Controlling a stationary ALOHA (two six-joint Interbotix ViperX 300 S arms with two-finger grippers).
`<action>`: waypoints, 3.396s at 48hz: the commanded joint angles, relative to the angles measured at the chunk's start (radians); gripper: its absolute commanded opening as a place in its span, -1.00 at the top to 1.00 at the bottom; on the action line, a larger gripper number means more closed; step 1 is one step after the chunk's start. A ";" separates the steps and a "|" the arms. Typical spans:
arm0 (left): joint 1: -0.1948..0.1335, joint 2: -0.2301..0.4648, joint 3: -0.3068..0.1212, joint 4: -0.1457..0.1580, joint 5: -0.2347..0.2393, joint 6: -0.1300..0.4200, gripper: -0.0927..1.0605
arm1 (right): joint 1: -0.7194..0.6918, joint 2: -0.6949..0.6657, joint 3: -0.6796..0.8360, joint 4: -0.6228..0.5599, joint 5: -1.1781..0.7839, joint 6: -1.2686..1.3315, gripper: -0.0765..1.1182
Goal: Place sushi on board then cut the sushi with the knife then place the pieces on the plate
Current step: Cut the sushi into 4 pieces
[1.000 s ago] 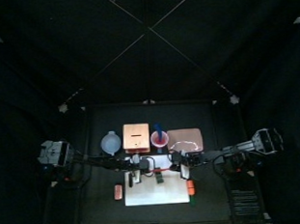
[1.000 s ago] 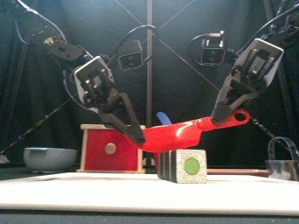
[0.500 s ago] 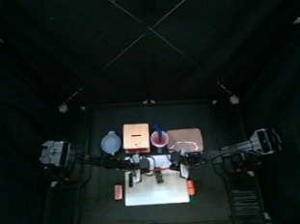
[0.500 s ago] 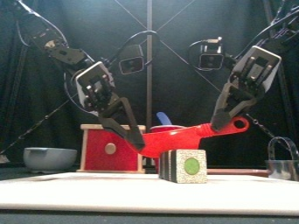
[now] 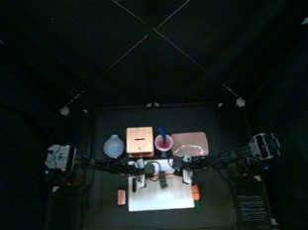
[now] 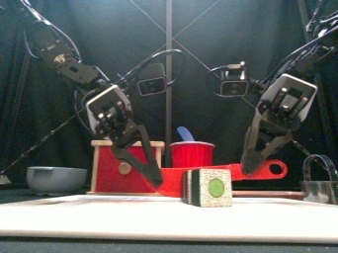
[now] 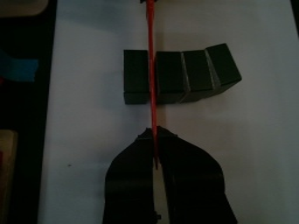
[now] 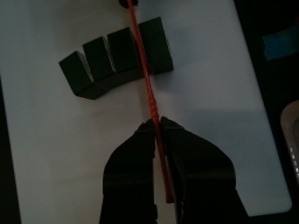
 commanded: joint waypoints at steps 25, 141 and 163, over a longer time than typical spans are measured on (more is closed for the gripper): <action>0.067 -0.011 -0.023 0.038 0.008 0.002 0.27 | -0.058 -0.002 -0.020 -0.038 0.003 0.003 0.27; -0.054 -0.017 -0.032 -0.020 0.080 -0.006 0.27 | 0.066 -0.091 -0.018 0.075 0.058 0.005 0.27; -0.061 -0.005 -0.029 -0.043 0.081 -0.006 0.27 | 0.103 -0.015 -0.035 0.127 0.041 0.005 0.27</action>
